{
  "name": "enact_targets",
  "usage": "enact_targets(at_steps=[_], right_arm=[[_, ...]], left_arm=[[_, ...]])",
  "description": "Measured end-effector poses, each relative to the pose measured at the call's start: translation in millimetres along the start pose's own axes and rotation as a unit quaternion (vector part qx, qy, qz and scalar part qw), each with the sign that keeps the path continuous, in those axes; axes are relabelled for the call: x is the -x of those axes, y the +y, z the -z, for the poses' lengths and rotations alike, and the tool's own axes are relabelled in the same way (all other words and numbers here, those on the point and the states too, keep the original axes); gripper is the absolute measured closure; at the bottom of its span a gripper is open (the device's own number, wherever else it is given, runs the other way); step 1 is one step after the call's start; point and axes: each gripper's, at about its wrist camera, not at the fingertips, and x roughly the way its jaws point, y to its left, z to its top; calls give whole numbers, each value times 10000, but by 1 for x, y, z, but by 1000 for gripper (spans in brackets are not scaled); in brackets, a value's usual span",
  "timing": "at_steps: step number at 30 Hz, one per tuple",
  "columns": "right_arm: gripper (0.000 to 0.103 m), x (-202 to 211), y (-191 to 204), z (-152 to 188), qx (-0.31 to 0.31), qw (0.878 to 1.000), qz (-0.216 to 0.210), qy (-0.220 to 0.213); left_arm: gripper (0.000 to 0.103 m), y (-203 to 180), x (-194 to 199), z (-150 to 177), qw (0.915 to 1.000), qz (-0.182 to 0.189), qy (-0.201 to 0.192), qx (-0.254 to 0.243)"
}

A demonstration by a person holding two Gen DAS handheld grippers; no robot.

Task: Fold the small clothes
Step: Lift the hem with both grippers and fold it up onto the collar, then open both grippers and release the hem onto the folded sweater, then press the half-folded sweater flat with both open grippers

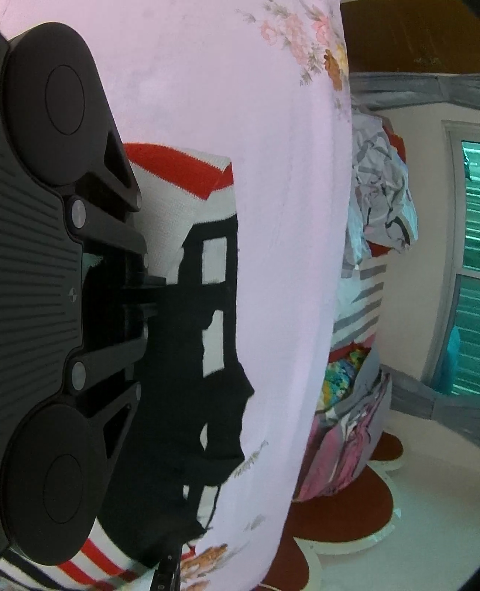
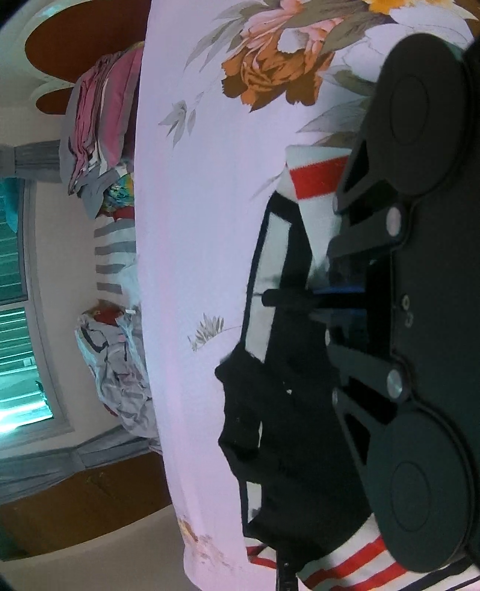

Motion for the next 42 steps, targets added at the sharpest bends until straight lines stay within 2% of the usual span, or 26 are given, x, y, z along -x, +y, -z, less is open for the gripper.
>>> enact_targets(at_steps=[6,10,12,15,17,19,21,22,23,25,27,30,33,36,39,42], right_arm=[[97,21,0,-16,-35,9975,126,-689],[97,24,-1,-24,-10,9953,328,-911],[97,16,-7,-25,-110,9953,432,-865],[97,-7,-17,-15,-242,9970,599,-431],[97,-18,-23,-6,-326,9971,649,-216],[97,-17,-24,-3,-359,9970,648,-239],[83,-12,-22,-5,-377,9966,688,-245],[75,-7,-20,-6,-402,9964,686,-302],[70,0,-18,-7,-419,9963,650,-380],[67,12,-13,-8,-444,9960,588,-508],[67,25,-5,-9,-436,9961,465,-609],[67,34,17,-6,-278,9978,205,-563],[67,32,48,6,-46,9992,-135,-380],[68,24,76,16,111,9991,-354,-207],[69,20,96,24,266,9987,-413,-110],[69,17,100,32,338,9990,-304,-18]], left_arm=[[98,7,18,-13,9969,-71,-710,333],[98,13,15,-17,9944,-229,-906,495],[98,14,8,-14,9942,-344,-887,503],[98,18,-9,1,9953,-597,-598,474],[98,19,-13,10,9948,-664,-634,448],[98,19,-12,11,9945,-646,-684,460],[93,16,-10,8,9948,-664,-660,397],[80,16,-5,8,9949,-646,-663,392],[58,16,0,8,9945,-652,-688,441],[37,16,15,11,9921,-687,-909,522],[36,12,32,14,9911,-673,-1074,416],[36,2,50,18,9924,-404,-1129,288],[36,-25,56,28,9950,-89,-985,-97],[36,-48,49,39,9965,187,-772,-251],[36,-58,43,50,9975,134,-628,-287],[36,-51,36,60,9990,-91,-356,-235]])
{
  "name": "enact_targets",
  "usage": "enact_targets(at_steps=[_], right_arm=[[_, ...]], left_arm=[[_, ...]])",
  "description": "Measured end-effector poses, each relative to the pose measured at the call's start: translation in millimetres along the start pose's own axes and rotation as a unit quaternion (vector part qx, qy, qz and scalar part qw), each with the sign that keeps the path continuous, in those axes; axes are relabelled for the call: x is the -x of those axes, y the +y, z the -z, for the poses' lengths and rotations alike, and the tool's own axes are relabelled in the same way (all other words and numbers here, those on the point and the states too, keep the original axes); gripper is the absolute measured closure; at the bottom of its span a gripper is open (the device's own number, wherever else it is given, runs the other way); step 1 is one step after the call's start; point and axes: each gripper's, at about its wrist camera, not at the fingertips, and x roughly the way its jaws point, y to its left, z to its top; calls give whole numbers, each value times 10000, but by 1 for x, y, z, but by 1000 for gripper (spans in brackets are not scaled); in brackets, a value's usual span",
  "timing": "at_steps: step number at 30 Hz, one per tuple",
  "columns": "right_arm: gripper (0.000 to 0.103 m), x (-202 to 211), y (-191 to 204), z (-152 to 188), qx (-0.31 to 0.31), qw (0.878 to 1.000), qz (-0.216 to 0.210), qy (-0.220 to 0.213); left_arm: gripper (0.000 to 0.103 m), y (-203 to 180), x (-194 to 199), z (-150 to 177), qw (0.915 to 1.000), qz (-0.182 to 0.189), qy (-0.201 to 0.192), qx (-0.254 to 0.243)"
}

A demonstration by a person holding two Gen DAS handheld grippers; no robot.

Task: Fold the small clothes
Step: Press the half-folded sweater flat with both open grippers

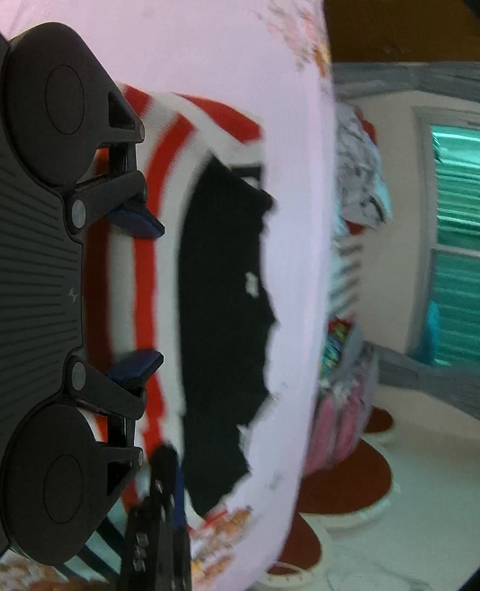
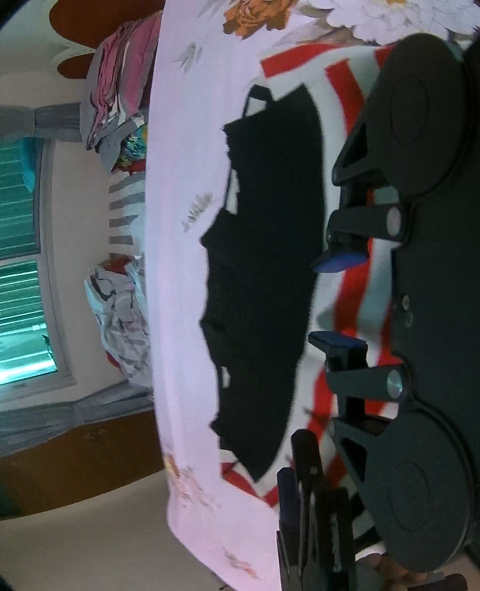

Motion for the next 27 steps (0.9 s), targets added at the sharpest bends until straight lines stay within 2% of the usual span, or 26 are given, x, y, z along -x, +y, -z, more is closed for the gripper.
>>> enact_targets(at_steps=[7,15,18,23,27], right_arm=[[69,13,-23,21,189,9971,739,-50],[67,32,-40,35,75,9928,1198,-36],[66,43,-28,35,26,9944,1055,-104],[64,56,7,32,96,9976,654,-223],[60,54,29,36,282,9981,521,-151]], left_arm=[[36,25,11,13,9998,-179,-37,36],[36,30,19,12,9992,-390,72,54],[36,24,25,11,9985,-536,111,12],[36,10,41,14,9990,-434,69,-36],[36,3,47,22,9990,-423,117,-109]])
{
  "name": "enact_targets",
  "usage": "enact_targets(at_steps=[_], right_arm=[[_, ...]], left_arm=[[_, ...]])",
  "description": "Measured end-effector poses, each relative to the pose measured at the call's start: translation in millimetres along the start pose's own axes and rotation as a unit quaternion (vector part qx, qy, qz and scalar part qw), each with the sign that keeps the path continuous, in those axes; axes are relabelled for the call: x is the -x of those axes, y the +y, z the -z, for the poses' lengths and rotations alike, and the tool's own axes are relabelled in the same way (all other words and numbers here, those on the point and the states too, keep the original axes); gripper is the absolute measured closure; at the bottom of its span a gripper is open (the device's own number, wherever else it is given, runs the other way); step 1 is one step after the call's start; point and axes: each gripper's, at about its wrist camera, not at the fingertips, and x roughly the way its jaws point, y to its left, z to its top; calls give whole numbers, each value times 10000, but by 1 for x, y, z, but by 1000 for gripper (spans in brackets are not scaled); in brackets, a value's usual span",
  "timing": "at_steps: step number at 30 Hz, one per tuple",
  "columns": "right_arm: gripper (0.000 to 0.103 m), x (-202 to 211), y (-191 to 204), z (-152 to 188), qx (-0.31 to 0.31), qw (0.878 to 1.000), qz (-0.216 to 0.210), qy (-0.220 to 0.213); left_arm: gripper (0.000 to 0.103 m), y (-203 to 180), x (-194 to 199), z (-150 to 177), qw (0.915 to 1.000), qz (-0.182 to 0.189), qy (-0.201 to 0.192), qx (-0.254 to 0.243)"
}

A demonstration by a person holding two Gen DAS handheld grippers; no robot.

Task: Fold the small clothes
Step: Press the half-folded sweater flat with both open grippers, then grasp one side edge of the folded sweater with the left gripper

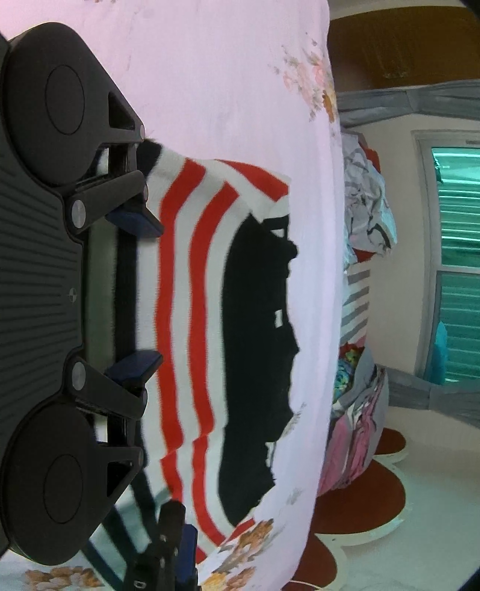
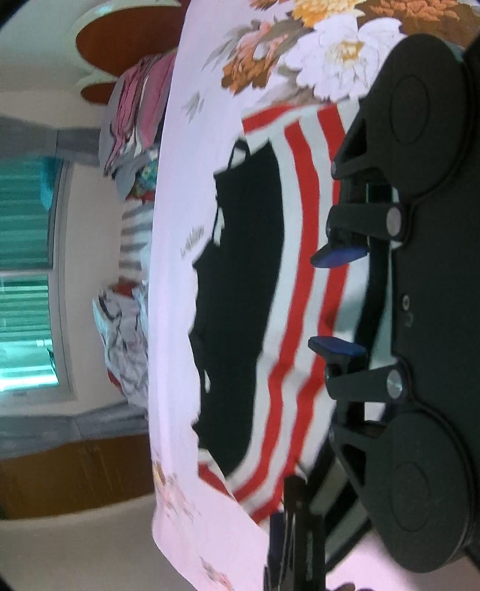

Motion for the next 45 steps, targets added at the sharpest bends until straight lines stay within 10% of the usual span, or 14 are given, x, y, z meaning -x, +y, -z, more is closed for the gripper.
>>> enact_targets(at_steps=[15,45], right_arm=[[53,7,-46,40,-37,9958,844,340],[49,-13,17,9,216,9994,-239,137]], left_arm=[[36,13,-1,14,9998,-127,128,-118],[30,37,25,27,9958,65,293,862]])
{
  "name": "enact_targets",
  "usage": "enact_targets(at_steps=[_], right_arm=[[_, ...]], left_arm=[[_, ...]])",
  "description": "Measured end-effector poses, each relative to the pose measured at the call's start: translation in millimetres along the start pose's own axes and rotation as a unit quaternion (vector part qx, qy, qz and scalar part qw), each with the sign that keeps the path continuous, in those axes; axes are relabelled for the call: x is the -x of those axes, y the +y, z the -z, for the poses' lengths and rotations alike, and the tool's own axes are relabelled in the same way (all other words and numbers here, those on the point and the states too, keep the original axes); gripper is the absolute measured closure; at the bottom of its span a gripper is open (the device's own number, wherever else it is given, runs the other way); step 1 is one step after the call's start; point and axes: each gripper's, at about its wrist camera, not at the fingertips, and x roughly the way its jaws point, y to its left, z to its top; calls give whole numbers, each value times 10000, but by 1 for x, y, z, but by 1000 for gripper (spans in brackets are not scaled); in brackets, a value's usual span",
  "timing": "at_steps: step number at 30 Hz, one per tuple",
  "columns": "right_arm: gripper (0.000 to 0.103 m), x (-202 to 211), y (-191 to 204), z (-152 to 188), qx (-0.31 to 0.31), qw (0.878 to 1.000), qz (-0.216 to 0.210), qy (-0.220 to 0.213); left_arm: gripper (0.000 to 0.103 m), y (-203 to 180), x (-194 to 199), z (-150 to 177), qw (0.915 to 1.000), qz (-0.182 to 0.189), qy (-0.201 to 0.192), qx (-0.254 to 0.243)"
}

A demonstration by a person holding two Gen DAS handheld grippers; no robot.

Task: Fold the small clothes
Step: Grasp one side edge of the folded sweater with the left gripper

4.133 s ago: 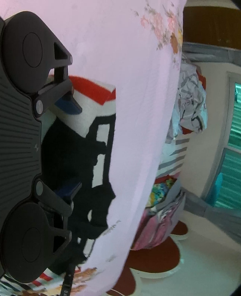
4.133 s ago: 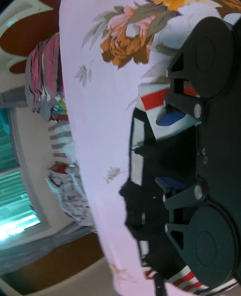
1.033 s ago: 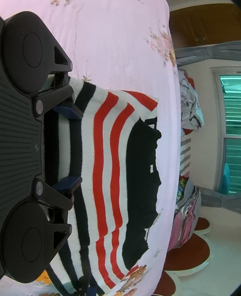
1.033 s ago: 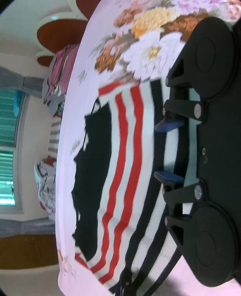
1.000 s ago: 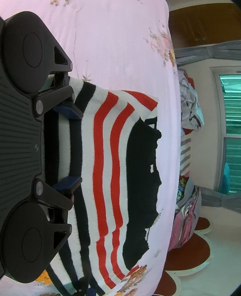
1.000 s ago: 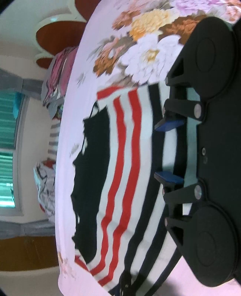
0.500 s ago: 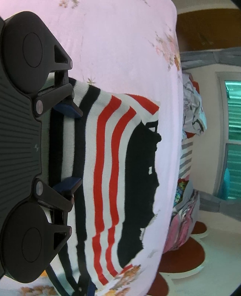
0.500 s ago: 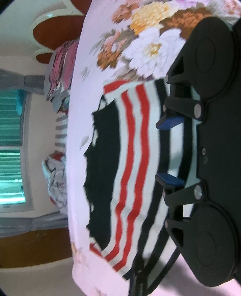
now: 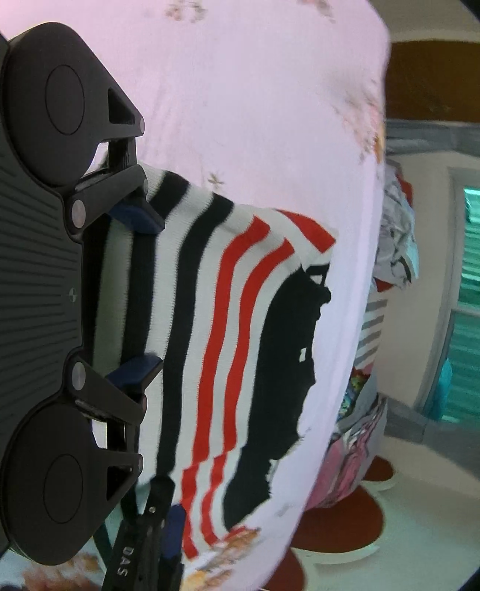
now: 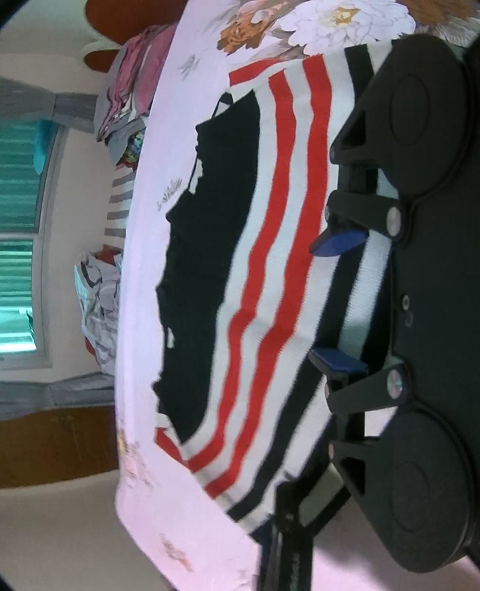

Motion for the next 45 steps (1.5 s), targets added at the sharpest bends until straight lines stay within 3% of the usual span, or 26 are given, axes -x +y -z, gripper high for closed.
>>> enact_targets(at_steps=[10,18,21,27,32,33,35,37,39,45], right_arm=[[47,8,16,-20,96,9997,62,-198],[41,5,10,-42,-122,9988,296,-379],[42,-6,5,-36,-347,9987,326,-189],[42,-24,2,-29,-578,9974,428,22],[40,-45,12,-22,-322,9974,587,256],[39,-47,14,-20,-240,9975,634,212],[38,-48,17,-18,-135,9972,712,181],[38,-47,19,-17,-104,9969,763,171],[38,-48,21,-16,-78,9967,799,137],[37,-47,21,-15,-70,9966,824,73]], left_arm=[[19,28,11,9,9904,561,434,1183],[18,44,-9,26,9678,994,751,2189],[18,48,-18,31,9604,1179,490,2477],[17,58,-41,32,9358,1603,-43,3138],[18,58,-56,26,9277,1724,-347,3292],[23,58,-57,26,9267,1734,-408,3308],[50,61,-63,27,9258,1661,-496,3359],[67,65,-70,31,9195,1609,-555,3543],[72,66,-75,31,9157,1605,-571,3640],[85,61,-73,29,9185,1600,-668,3554]])
